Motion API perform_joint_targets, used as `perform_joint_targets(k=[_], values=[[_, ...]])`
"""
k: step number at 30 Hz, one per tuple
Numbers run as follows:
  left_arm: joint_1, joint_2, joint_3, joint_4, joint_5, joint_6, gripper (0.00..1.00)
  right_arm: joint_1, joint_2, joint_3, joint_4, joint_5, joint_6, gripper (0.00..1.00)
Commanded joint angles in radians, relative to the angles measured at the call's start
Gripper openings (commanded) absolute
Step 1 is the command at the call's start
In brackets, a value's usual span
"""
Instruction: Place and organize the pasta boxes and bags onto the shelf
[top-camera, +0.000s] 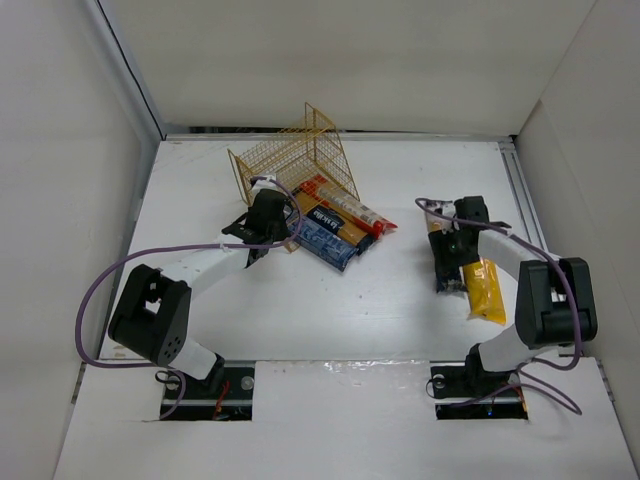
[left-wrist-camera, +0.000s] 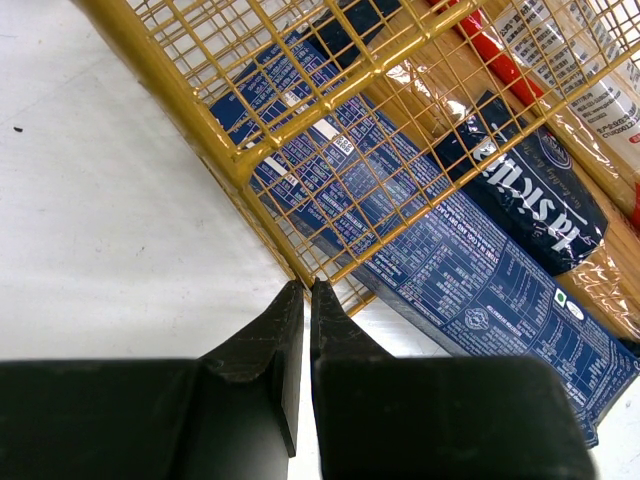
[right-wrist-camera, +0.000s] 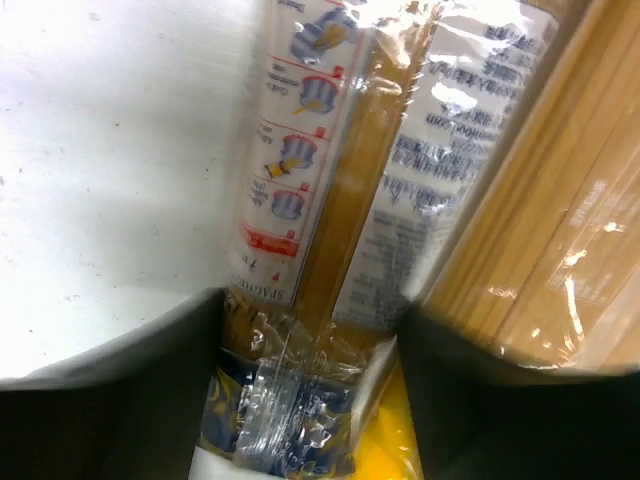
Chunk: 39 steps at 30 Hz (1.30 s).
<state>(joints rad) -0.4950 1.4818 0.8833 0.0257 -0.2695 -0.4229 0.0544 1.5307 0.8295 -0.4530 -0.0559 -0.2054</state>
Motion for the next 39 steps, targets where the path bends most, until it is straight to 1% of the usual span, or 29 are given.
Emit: perform_joint_targets(k=[1, 4, 5, 8, 9, 12, 13, 17, 19, 23, 26, 32, 36, 39], values=[[-0.010, -0.031, 0.023, 0.043, 0.065, 0.001, 0.00, -0.001, 0.040, 0.025, 0.072, -0.084, -0.023, 0.48], [-0.010, -0.031, 0.023, 0.043, 0.065, 0.001, 0.00, -0.001, 0.052, 0.049, 0.073, -0.084, -0.032, 0.11], [-0.010, -0.031, 0.023, 0.034, 0.065, 0.001, 0.00, 0.008, 0.052, 0.059, 0.073, -0.084, -0.032, 0.00], [-0.010, -0.031, 0.032, 0.034, 0.065, 0.001, 0.00, 0.033, -0.003, 0.059, 0.103, -0.075, -0.052, 0.00], [-0.010, -0.031, 0.032, 0.023, 0.065, 0.001, 0.00, 0.048, -0.053, 0.059, 0.112, -0.075, -0.052, 0.00], [-0.010, -0.021, 0.032, 0.023, 0.065, 0.010, 0.00, 0.077, -0.139, 0.059, 0.145, -0.085, -0.095, 0.00], [-0.010, -0.021, 0.032, 0.023, 0.065, 0.010, 0.00, 0.078, -0.194, 0.068, 0.145, -0.085, -0.095, 0.00], [-0.010, -0.012, 0.042, 0.023, 0.075, 0.010, 0.00, 0.125, -0.329, 0.091, 0.166, -0.108, -0.095, 0.00], [-0.010, -0.012, 0.042, 0.023, 0.075, 0.010, 0.00, 0.181, -0.384, 0.103, 0.178, -0.087, -0.086, 0.00], [-0.010, -0.012, 0.042, 0.023, 0.084, 0.019, 0.00, 0.286, -0.394, 0.143, 0.178, -0.053, -0.086, 0.00], [-0.010, -0.012, 0.051, 0.023, 0.084, 0.019, 0.00, 0.353, -0.394, 0.166, 0.214, -0.003, -0.065, 0.00], [-0.010, -0.021, 0.051, 0.014, 0.084, 0.019, 0.00, 0.438, -0.466, 0.214, 0.284, 0.132, -0.065, 0.00], [-0.010, -0.021, 0.051, 0.014, 0.084, 0.019, 0.00, 0.505, -0.480, 0.223, 0.362, 0.154, -0.084, 0.00], [-0.010, -0.021, 0.042, 0.023, 0.084, 0.019, 0.00, 0.521, -0.454, 0.214, 0.436, 0.154, -0.094, 0.00]])
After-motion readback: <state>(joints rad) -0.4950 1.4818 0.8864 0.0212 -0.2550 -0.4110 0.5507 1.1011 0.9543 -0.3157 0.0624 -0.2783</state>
